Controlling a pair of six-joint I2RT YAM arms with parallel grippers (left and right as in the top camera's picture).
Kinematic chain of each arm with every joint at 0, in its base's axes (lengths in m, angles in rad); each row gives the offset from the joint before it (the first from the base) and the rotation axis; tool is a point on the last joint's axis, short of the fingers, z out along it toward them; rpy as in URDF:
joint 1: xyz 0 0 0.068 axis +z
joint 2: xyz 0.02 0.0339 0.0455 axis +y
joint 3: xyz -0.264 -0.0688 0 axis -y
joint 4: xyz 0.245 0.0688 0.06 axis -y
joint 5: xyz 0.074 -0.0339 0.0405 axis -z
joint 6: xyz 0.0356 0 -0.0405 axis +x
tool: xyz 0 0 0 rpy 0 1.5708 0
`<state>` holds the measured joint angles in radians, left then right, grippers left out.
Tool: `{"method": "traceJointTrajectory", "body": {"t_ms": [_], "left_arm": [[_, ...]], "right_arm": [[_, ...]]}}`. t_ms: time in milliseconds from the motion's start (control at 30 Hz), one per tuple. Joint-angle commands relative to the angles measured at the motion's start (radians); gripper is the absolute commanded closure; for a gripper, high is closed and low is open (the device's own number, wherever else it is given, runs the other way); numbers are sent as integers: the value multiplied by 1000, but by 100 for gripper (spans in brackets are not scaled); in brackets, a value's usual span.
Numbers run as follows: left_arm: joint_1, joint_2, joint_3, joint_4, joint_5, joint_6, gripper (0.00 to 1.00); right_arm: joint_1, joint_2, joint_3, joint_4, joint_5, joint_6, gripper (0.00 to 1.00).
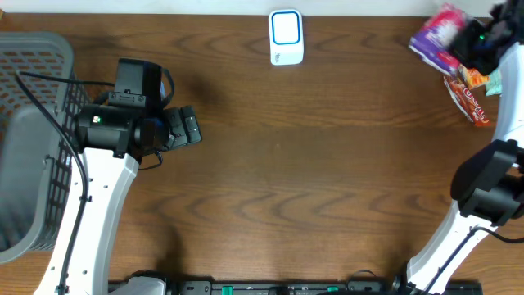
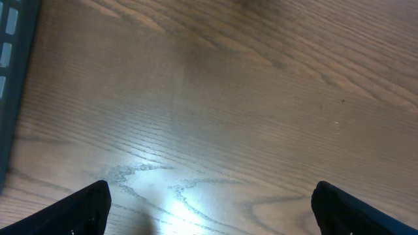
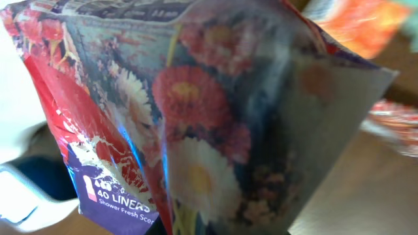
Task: Scan the item barcode
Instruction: 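Carry the purple package to the right edge and release it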
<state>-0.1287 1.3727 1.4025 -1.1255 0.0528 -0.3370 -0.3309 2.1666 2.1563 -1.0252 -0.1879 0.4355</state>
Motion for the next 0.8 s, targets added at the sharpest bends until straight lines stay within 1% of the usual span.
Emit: {"method": "traceJointTrajectory", "body": {"t_ms": [0, 67, 100, 133, 167, 200, 233, 267, 333, 400, 600, 700, 767], "left_arm": [[3, 2, 6, -3, -9, 2, 2], [3, 2, 6, -3, -9, 2, 2], [3, 2, 6, -3, -9, 2, 2], [3, 2, 6, -3, -10, 2, 2], [3, 2, 6, -3, -9, 2, 2], [3, 2, 6, -3, -9, 2, 2], [3, 2, 6, -3, -10, 2, 2], [3, 2, 6, -3, -9, 2, 2], [3, 2, 6, -3, -10, 2, 2], [3, 2, 6, -3, -9, 2, 2], [3, 2, 6, -3, -10, 2, 2], [3, 2, 6, -3, -9, 2, 2], [3, 2, 6, -3, -10, 2, 2]], "right_arm": [[-45, 33, 0, -16, 127, -56, 92], [-63, 51, 0, -15, 146, -80, 91], [-70, 63, 0, -15, 150, -97, 87], [-76, 75, 0, -15, 158, -102, 79], [-83, 90, 0, -19, 168, -108, 40], [-88, 96, 0, -22, 171, -111, 24], [-90, 99, 0, -27, 177, -111, 14], [-95, 100, 0, -31, 180, -111, 10], [-102, 96, 1, -41, 179, -111, 4], [-108, 74, 2, -61, 179, -111, 1], [-107, -58, 2, -121, 165, -111, 1], [-102, -143, 2, -177, 102, -111, 1], [-93, -195, 2, -252, 23, -111, 1]]}}
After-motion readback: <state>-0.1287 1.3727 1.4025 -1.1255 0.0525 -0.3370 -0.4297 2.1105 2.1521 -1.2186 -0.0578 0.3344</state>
